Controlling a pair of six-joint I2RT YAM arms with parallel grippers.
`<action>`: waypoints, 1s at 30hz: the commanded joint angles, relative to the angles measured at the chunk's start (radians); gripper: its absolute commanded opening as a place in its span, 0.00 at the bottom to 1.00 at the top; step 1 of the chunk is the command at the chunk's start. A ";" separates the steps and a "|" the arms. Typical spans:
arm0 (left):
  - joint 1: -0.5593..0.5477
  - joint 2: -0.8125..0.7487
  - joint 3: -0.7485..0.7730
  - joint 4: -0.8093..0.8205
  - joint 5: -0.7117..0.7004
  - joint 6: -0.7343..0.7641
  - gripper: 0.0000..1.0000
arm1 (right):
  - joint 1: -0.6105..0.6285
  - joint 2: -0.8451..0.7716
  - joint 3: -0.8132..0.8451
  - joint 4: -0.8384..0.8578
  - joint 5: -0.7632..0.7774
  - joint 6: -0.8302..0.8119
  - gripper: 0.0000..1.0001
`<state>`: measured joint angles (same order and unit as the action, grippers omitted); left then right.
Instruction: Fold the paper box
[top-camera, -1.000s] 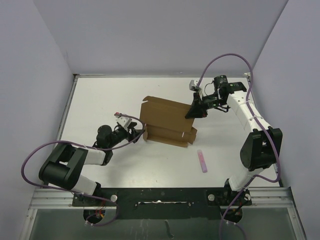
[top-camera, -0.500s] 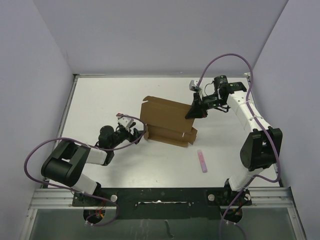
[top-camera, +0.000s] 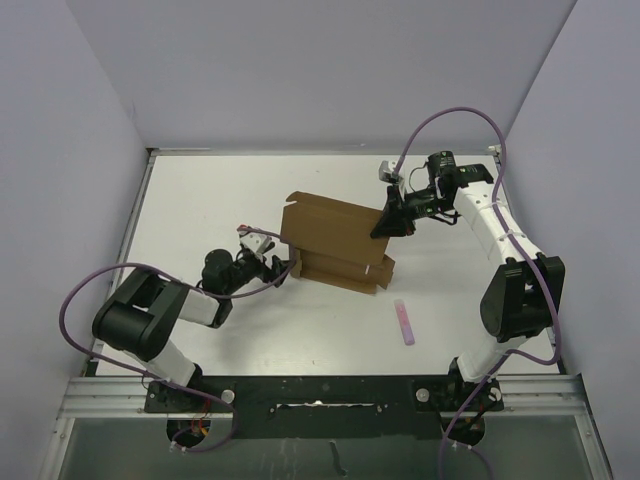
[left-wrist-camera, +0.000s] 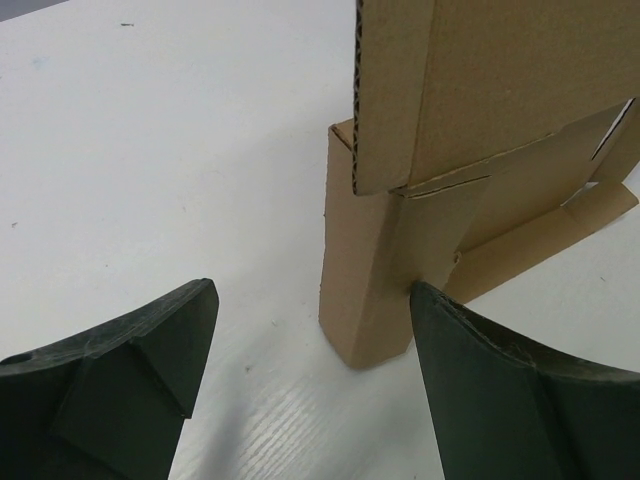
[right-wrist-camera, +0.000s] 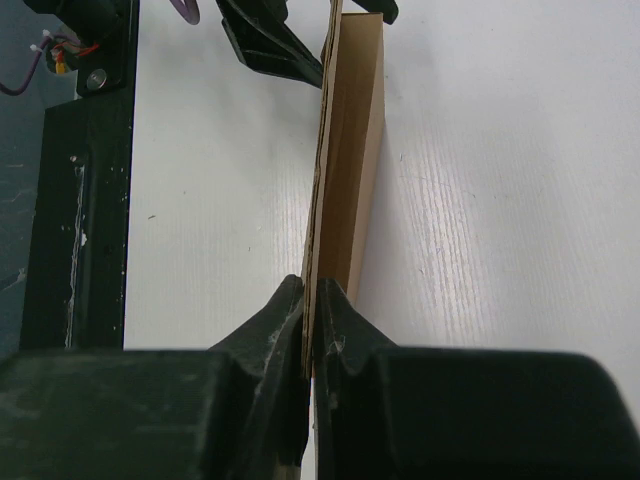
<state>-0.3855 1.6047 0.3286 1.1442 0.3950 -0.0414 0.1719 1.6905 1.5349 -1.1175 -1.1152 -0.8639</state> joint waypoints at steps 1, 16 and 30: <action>-0.024 0.035 0.042 0.109 -0.029 -0.001 0.77 | 0.010 -0.005 0.004 -0.004 -0.028 -0.020 0.00; -0.095 0.086 0.065 0.125 -0.228 -0.012 0.57 | 0.014 0.001 0.004 -0.013 -0.038 -0.022 0.00; -0.121 0.119 0.095 0.136 -0.242 -0.035 0.31 | 0.014 0.002 0.004 0.001 -0.034 -0.004 0.00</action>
<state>-0.4919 1.7027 0.3885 1.1896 0.1875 -0.0689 0.1783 1.6955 1.5349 -1.1213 -1.1210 -0.8635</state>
